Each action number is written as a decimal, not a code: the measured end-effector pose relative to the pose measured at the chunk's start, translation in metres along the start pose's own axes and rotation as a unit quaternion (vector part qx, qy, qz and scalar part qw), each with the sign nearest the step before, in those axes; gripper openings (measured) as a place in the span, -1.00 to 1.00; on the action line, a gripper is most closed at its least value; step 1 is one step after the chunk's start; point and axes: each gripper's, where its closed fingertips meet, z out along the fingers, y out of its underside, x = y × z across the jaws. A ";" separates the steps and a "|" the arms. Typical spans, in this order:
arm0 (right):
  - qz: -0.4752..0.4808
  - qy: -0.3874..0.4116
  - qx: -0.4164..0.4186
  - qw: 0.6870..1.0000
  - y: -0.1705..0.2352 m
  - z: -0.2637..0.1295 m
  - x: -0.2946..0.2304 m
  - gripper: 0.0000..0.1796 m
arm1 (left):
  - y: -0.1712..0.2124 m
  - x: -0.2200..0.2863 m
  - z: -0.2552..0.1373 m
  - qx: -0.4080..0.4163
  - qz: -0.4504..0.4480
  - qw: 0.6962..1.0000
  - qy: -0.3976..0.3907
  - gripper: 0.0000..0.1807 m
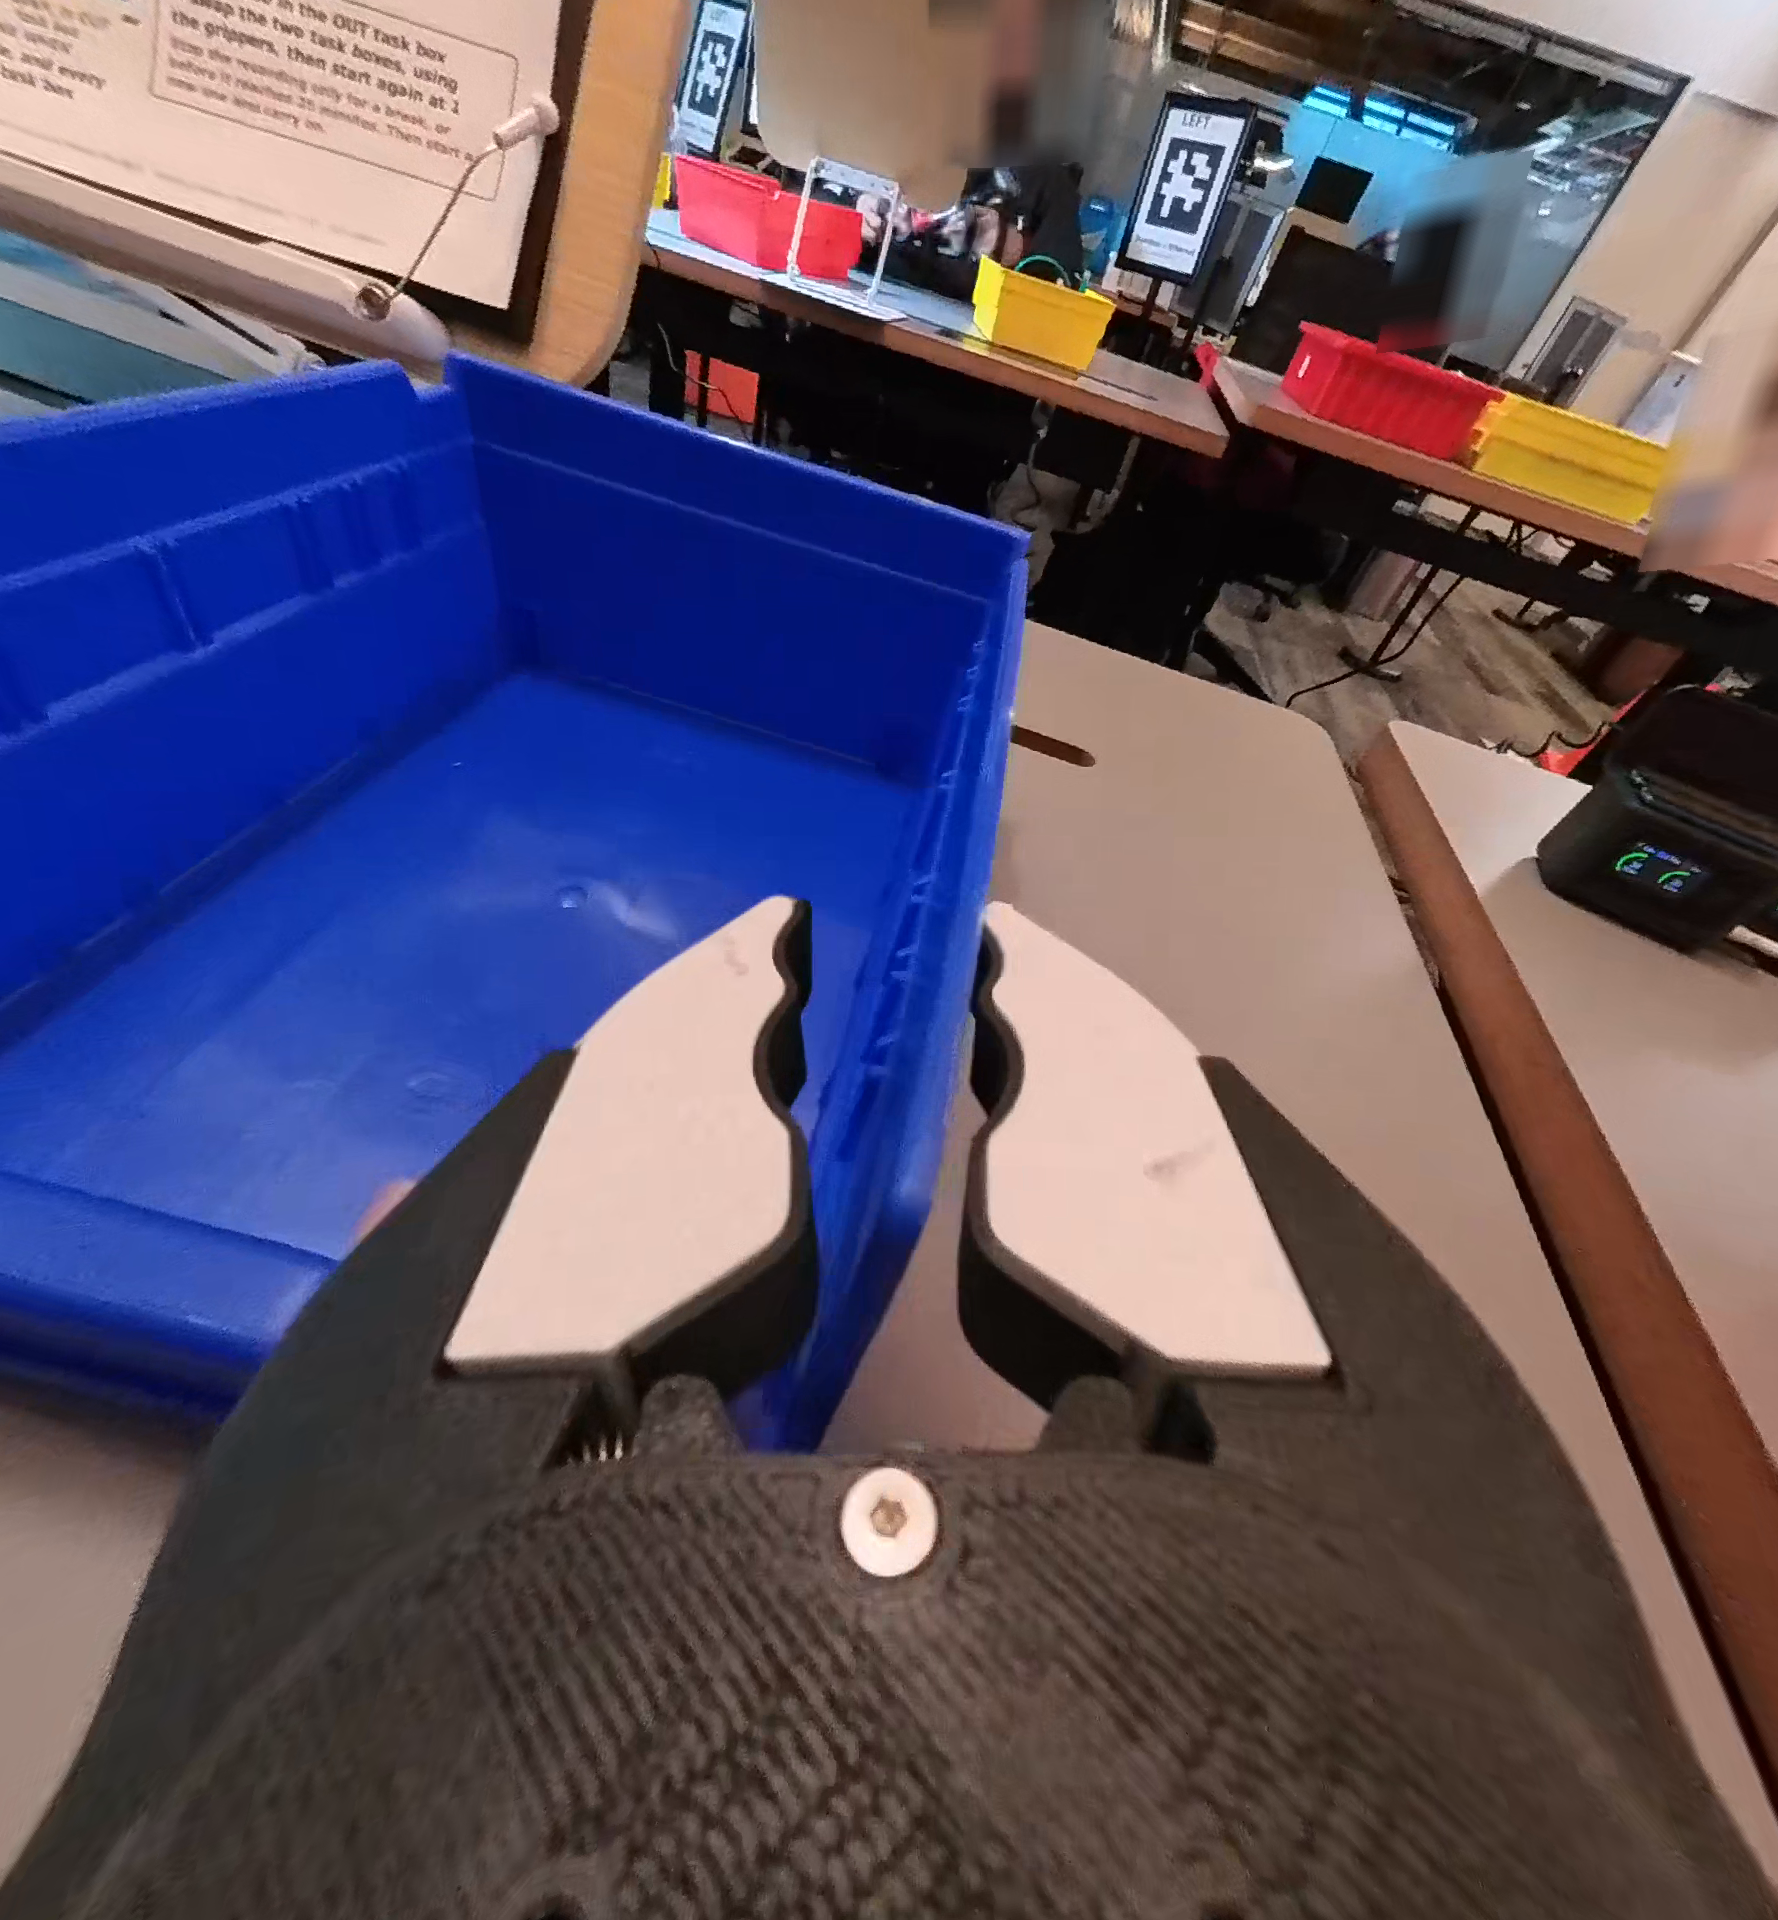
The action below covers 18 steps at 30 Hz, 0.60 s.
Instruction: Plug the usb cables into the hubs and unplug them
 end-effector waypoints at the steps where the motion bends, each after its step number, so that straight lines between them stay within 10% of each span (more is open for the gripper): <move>1: -0.006 -0.006 -0.003 1.000 0.002 -0.001 0.000 -0.73 | -0.008 0.003 0.010 -0.009 -0.014 1.000 0.006 -0.11; 8: -0.042 0.005 -0.017 0.999 0.009 -0.015 0.011 -0.71 | -0.048 0.004 0.092 -0.104 -0.124 0.987 -0.001 -0.04; 18: -0.203 0.085 -0.022 0.975 -0.003 -0.014 0.015 -0.04 | -0.079 -0.022 0.163 -0.174 -0.120 0.970 -0.124 -0.17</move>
